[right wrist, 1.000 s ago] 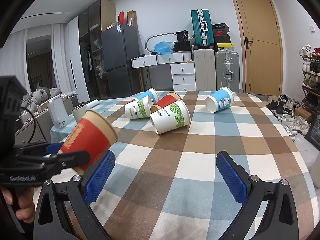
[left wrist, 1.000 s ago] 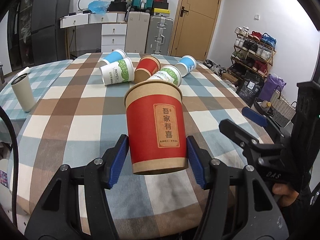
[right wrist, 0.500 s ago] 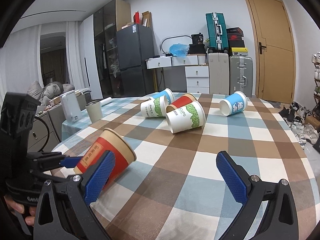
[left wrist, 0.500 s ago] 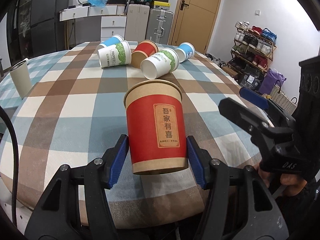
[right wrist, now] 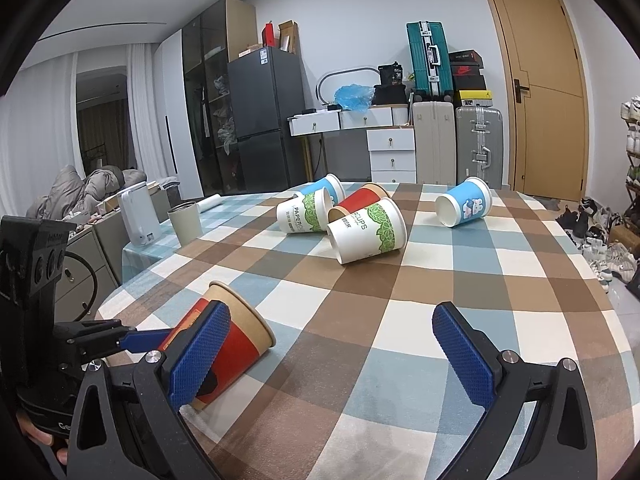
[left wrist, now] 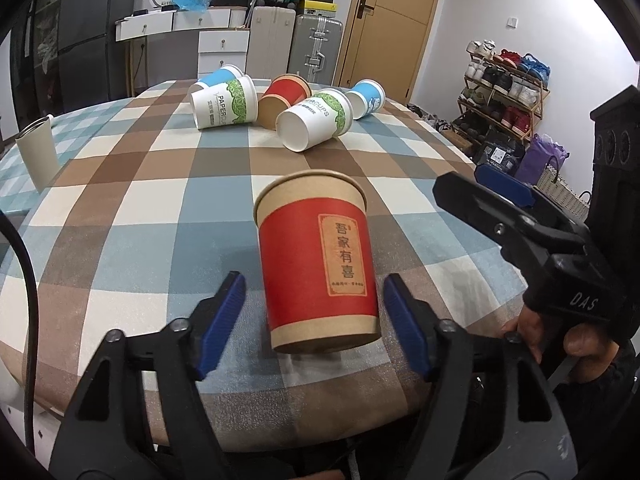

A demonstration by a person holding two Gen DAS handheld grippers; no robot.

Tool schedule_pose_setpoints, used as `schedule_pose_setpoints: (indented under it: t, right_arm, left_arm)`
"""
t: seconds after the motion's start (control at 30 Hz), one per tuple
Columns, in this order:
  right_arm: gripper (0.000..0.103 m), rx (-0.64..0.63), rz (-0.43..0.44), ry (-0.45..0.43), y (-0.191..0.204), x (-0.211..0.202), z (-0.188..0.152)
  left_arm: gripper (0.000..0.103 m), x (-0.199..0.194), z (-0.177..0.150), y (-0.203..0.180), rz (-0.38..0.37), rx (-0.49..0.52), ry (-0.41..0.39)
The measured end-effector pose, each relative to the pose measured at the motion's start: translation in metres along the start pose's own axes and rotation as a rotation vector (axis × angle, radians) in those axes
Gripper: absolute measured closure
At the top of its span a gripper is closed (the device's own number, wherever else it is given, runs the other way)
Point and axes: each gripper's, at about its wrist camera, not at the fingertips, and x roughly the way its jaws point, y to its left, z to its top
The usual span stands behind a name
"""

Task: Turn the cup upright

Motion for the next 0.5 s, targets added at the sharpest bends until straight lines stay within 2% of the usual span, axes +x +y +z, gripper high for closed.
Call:
schedule_pose_setpoints:
  t: [0.13, 0.2, 0.23, 0.5]
  right_arm:
    - [0.0, 0.027, -0.005, 0.012, -0.002, 0.001, 0.003]
    - [0.0, 0.043, -0.009, 0.021, -0.002, 0.0, 0.005]
    - [0.0, 0.045, -0.011, 0.027, -0.002, 0.0, 0.006]
    - [0.0, 0.048, -0.005, 0.104, 0.009, 0.009, 0.012]
  left_arm:
    - [0.015, -0.007, 0.007, 0.008, 0.014, 0.009, -0.033]
    - [0.004, -0.009, 0.012, 0.015, 0.032, 0.015, -0.052]
    - [0.002, -0.011, 0.014, 0.019, 0.036, 0.012, -0.068]
    - [0.001, -0.013, 0.029, 0.046, 0.044, 0.031, -0.126]
